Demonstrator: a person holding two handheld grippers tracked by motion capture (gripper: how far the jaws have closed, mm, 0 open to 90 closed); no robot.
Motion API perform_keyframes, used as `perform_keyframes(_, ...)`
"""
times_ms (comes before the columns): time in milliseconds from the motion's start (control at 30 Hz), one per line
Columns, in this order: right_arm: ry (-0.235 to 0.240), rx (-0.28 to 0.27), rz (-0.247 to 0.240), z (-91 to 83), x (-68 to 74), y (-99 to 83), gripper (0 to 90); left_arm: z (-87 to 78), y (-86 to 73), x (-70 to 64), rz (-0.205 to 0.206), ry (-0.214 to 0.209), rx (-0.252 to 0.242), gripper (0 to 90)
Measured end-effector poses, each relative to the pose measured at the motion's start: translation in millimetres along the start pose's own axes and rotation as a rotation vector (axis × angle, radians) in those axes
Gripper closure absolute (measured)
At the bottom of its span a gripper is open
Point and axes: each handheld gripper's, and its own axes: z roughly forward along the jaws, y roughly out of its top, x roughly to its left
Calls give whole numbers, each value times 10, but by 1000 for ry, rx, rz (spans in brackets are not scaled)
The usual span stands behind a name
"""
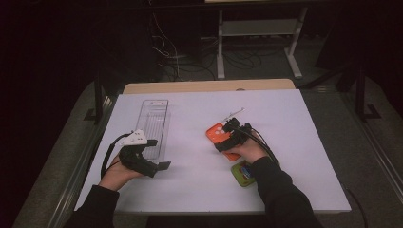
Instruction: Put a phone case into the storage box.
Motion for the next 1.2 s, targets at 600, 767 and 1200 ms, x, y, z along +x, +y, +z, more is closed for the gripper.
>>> perform_keyframes(600,-12,27,-31,57,32,-53,126,3,-3,0,-4,1,0,0)
perform_keyframes(767,-16,29,-28,55,36,-53,138,4,-3,-1,-5,1,0,0)
perform_keyframes(1200,-6,37,-48,-2,1,-21,152,21,22,28,-2,0,9,0)
